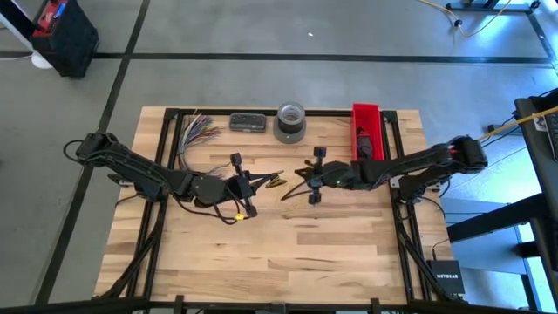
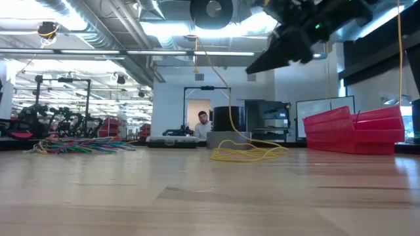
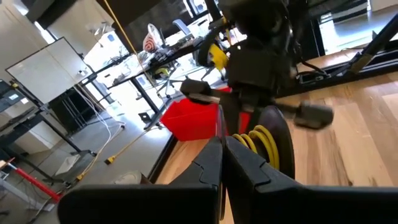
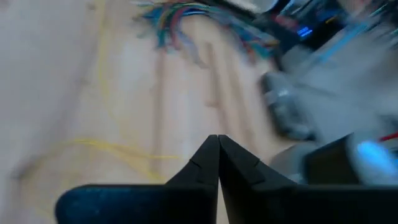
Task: Coil cords
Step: Coil the yellow wire into the black spool
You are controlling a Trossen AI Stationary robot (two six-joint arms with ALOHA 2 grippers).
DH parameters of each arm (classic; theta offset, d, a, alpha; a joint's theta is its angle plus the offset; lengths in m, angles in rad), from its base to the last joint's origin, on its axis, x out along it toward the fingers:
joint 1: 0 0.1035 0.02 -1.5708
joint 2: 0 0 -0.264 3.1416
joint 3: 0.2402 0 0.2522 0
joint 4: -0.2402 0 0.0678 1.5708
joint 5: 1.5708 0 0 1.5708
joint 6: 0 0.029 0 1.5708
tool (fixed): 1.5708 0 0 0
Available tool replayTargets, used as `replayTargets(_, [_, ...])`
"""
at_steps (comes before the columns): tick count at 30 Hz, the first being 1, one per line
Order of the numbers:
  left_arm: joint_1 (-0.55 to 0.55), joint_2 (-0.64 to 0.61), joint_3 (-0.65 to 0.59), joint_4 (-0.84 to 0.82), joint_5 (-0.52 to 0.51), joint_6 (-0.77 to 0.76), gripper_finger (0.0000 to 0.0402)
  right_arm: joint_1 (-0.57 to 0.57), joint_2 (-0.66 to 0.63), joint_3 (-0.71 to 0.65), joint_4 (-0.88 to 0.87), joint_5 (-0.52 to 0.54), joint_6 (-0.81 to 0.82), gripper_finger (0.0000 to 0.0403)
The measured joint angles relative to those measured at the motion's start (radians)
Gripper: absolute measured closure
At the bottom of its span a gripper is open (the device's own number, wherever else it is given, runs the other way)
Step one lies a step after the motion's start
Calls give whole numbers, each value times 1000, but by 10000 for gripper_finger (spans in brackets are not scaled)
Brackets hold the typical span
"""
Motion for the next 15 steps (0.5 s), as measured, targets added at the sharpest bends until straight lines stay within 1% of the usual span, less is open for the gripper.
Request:
replayTargets(3, [0,0,0,2,-1,-1,400,0,-12,0,-52,-80,116,379])
replayTargets(6, [2,0,0,3,-1,-6,400,1,25,0,-56,-112,140,362])
replayTargets(9, [2,0,0,4,-2,-8,400,0,94,0,-34,-113,137,330])
replayTargets(13, [2,0,0,4,-2,-8,400,0,190,0,58,-115,45,277])
replayTargets(15, [2,-1,0,4,-1,-2,400,0,227,-1,123,-128,9,257])
